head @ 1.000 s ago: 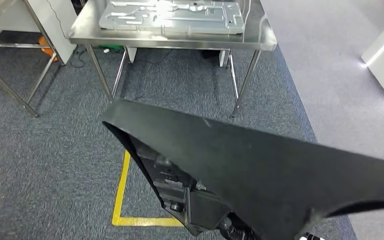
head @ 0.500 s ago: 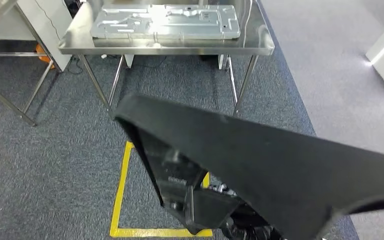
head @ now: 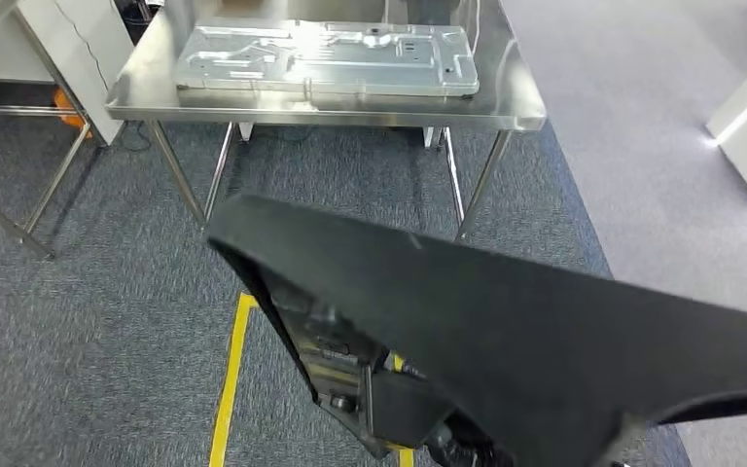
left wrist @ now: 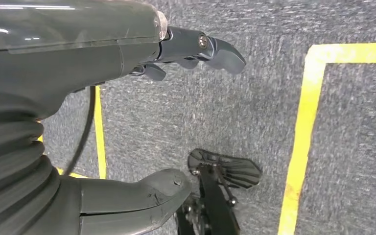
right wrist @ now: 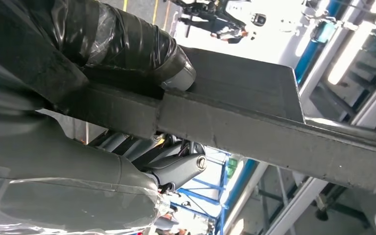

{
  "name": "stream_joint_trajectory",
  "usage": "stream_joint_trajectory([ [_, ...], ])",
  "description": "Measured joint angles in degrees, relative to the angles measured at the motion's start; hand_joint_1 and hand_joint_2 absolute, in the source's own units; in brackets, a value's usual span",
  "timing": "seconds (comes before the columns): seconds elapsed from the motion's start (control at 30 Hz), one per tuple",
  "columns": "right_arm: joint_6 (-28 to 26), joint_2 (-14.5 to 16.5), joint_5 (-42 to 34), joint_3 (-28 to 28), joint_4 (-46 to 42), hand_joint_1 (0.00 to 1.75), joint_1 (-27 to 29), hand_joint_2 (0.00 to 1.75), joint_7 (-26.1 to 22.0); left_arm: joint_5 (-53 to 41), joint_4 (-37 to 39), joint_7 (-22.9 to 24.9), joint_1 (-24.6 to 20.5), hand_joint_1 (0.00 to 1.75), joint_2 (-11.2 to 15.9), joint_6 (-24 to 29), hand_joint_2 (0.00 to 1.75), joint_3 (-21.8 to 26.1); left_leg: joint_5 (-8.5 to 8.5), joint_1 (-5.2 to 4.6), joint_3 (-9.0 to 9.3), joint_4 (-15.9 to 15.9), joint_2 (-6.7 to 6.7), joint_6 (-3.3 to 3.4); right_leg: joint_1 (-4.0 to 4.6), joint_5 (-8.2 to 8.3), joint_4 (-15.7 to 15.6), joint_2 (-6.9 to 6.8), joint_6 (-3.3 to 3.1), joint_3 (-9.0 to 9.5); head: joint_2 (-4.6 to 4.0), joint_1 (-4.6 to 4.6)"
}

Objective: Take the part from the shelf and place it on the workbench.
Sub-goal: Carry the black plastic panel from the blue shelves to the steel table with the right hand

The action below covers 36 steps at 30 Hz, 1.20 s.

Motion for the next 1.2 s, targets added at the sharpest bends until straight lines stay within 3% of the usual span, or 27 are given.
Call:
stream_joint_trajectory([
  [0.07, -0.07, -0.01, 0.0, 0.0, 0.02, 1.69, 0.1, 1.75, 0.01, -0.01, 0.0, -0.01, 0.09, 0.0, 0.01, 0.0, 1.75, 0.0, -0.98, -0.1, 0.98, 0.01, -0.04, 0.02, -0.09, -2.53, 7.28, -0.05, 0.27, -5.9, 0.0, 0.02],
  [0.1, -0.09, -0.02, 0.0, 0.0, 0.04, 1.69, 0.15, 1.75, 0.02, -0.02, 0.0, -0.02, 0.14, 0.0, 0.01, 0.0, 1.75, 0.0, -1.56, -0.16, 1.72, 0.0, -0.09, -0.01, -0.02, -2.61, 8.44, -0.05, 0.14, -7.79, 0.0, 0.02],
  [0.13, -0.1, -0.02, 0.0, -0.01, 0.05, 1.69, 0.18, 1.75, 0.02, -0.03, 0.0, -0.03, 0.16, 0.0, 0.0, 0.0, 1.75, 0.0, -2.17, -0.24, 2.63, -0.05, -0.16, -0.05, 0.12, -1.51, 7.43, -0.05, -0.17, -8.62, 0.0, 0.02],
  [0.17, -0.12, -0.02, 0.0, -0.01, 0.07, 1.69, 0.19, 1.75, 0.02, -0.04, 0.0, -0.05, 0.16, 0.0, 0.0, -0.01, 1.75, 0.0, -2.76, -0.37, 3.67, -0.24, -0.22, -0.1, 0.38, 0.77, 4.54, -0.05, -0.77, -8.52, 0.0, 0.02],
  [0.23, -0.14, -0.02, 0.0, -0.04, 0.08, 1.69, 0.23, 1.75, 0.0, -0.1, 0.07, -0.1, 0.12, 0.0, -0.21, -0.04, 1.75, 0.0, -3.76, -0.48, 5.61, -1.08, -0.34, -0.24, 1.47, 7.73, -3.16, 0.2, -2.84, -7.3, 0.0, 0.01],
  [0.27, -0.15, -0.02, 0.0, -0.07, 0.07, 1.69, 0.27, 1.75, -0.01, -0.13, 0.14, -0.12, 0.05, 0.0, -0.36, -0.07, 1.75, 0.0, -4.19, -0.5, 6.39, -1.6, -0.38, -0.41, 2.02, 10.3, -5.9, 0.41, -3.82, -6.8, 0.0, 0.02],
  [0.3, -0.17, -0.03, 0.01, -0.11, 0.04, 1.69, 0.28, 1.75, -0.01, -0.16, 0.21, -0.13, 0.01, 0.0, -0.5, -0.09, 1.75, 0.01, -4.33, -0.48, 7.19, -1.99, -0.4, -0.6, 2.44, 11.85, -7.57, 0.58, -4.57, -6.42, 0.0, 0.02],
  [0.4, -0.27, -0.03, 0.02, -0.19, -0.08, 1.69, 0.24, 1.75, 0.0, -0.22, 0.3, -0.16, -0.14, 0.0, -0.42, -0.11, 1.75, 0.02, -3.74, -0.58, 8.2, -1.02, -0.3, -1.38, 2.35, 11.37, -9.38, 0.62, -5.15, -4.42, 0.0, 0.02],
  [0.47, -0.3, -0.01, 0.0, -0.2, -0.11, 1.69, 0.22, 1.75, -0.01, -0.31, 0.31, -0.18, -0.4, 0.0, -0.31, -0.18, 1.75, 0.01, -4.56, -0.57, 6.14, 3.36, -0.26, -1.77, 1.93, 10.75, -10.18, 0.54, -5.24, -2.66, 0.0, 0.02],
  [0.57, -0.28, 0.0, 0.01, -0.2, -0.08, 1.69, 0.26, 1.75, -0.01, -0.33, 0.31, -0.19, -0.37, 0.0, -0.12, -0.22, 1.75, 0.02, -8.95, -0.44, -0.96, 12.86, -0.24, -2.43, 1.74, 9.05, -10.2, 0.49, -5.09, -0.87, 0.0, 0.01],
  [0.6, -0.28, 0.0, 0.01, -0.2, -0.07, 1.69, 0.34, 1.75, -0.01, -0.33, 0.31, -0.19, -0.2, 0.0, -0.03, -0.22, 1.75, 0.02, -10.11, -0.42, -2.87, 14.1, -0.23, -2.62, 1.71, 8.36, -10.1, 0.56, -4.89, -0.23, 0.0, 0.0],
  [0.63, -0.29, 0.0, 0.02, -0.2, -0.07, 1.69, 0.43, 1.75, -0.01, -0.34, 0.31, -0.2, -0.07, 0.0, 0.06, -0.22, 1.75, 0.02, -10.19, -0.4, -4.03, 13.59, -0.23, -2.73, 1.68, 7.6, -10.0, 0.63, -4.68, 0.58, 0.0, 0.0],
  [0.67, -0.3, 0.0, 0.02, -0.21, -0.07, 1.69, 0.52, 1.75, -0.01, -0.34, 0.31, -0.21, 0.01, 0.0, 0.14, -0.22, 1.75, 0.02, -8.84, -0.4, -4.45, 11.53, -0.22, -2.77, 1.65, 6.83, -9.95, 0.67, -4.47, 1.53, 0.0, -0.01],
  [0.73, -0.32, 0.0, 0.02, -0.24, -0.04, 1.69, 0.61, 1.75, -0.02, -0.35, 0.32, -0.27, 0.12, 0.0, 0.27, -0.28, 1.75, 0.02, -2.5, -0.49, -4.25, 5.36, -0.2, -2.5, 1.69, 5.3, -9.87, 0.64, -4.01, 3.36, 0.0, 0.02],
  [0.8, -0.32, -0.01, 0.06, -0.28, 0.01, 1.69, 0.65, 1.75, -0.06, -0.37, 0.33, -0.31, 0.21, 0.0, 0.35, -0.39, 1.75, 0.02, 1.92, -0.7, -3.77, 1.72, -0.14, -1.63, 1.8, 4.15, -9.97, 0.73, -3.45, 4.33, 0.0, 0.02],
  [0.9, -0.34, -0.02, 0.13, -0.35, -0.05, 1.69, 0.71, 1.75, -0.09, -0.39, 0.33, -0.42, 0.1, 0.0, 0.35, -0.48, 1.75, 0.02, 2.13, -0.65, -2.91, 1.03, -0.18, -0.31, 1.78, 3.73, -8.6, 0.8, -2.72, 4.26, 0.0, 0.02],
  [0.97, -0.36, -0.02, 0.17, -0.39, -0.16, 1.69, 0.65, 1.75, -0.14, -0.4, 0.33, -0.59, -0.05, 0.0, 0.37, -0.53, 1.75, 0.02, 1.57, -0.45, -2.13, 0.86, -0.21, 0.27, 1.52, 3.08, -3.86, 0.56, -1.98, 1.9, 0.0, 0.04],
  [1.07, -0.39, -0.03, 0.22, -0.47, -0.21, 1.69, 0.76, 1.75, -0.26, -0.43, 0.33, -0.79, -0.05, 0.0, 0.39, -0.6, 1.75, 0.02, 0.34, -0.39, -0.99, 0.82, -0.16, 0.55, 0.54, -1.26, 7.23, 0.24, -0.67, -5.83, 0.0, 0.04],
  [1.1, -0.4, -0.03, 0.23, -0.49, -0.21, 1.69, 0.83, 1.75, -0.27, -0.43, 0.33, -0.85, -0.02, 0.0, 0.38, -0.61, 1.75, 0.02, -0.13, -0.36, -0.46, 0.82, -0.19, 0.48, 0.26, -2.36, 9.1, 0.15, -0.46, -7.88, 0.0, 0.04],
  [1.13, -0.4, -0.04, 0.23, -0.51, -0.21, 1.69, 0.87, 1.75, -0.3, -0.44, 0.33, -0.9, 0.01, 0.0, 0.37, -0.61, 1.75, 0.02, -0.67, -0.32, 0.23, 0.82, -0.22, 0.4, 0.08, -2.38, 9.16, 0.07, -0.39, -9.07, 0.0, 0.04],
  [1.17, -0.4, -0.04, 0.24, -0.54, -0.21, 1.69, 0.88, 1.75, -0.32, -0.44, 0.33, -0.94, 0.01, 0.0, 0.35, -0.61, 1.75, 0.02, -1.26, -0.28, 1.06, 0.8, -0.26, 0.29, -0.02, -0.97, 7.28, 0.01, -0.46, -9.32, 0.0, 0.04],
  [1.2, -0.4, -0.04, 0.25, -0.57, -0.22, 1.69, 0.88, 1.75, -0.35, -0.44, 0.33, -0.97, 0.01, 0.0, 0.34, -0.62, 1.75, 0.02, -1.87, -0.26, 1.91, 0.74, -0.29, 0.14, -0.01, 1.79, 3.9, -0.04, -0.71, -8.83, 0.0, 0.05],
])
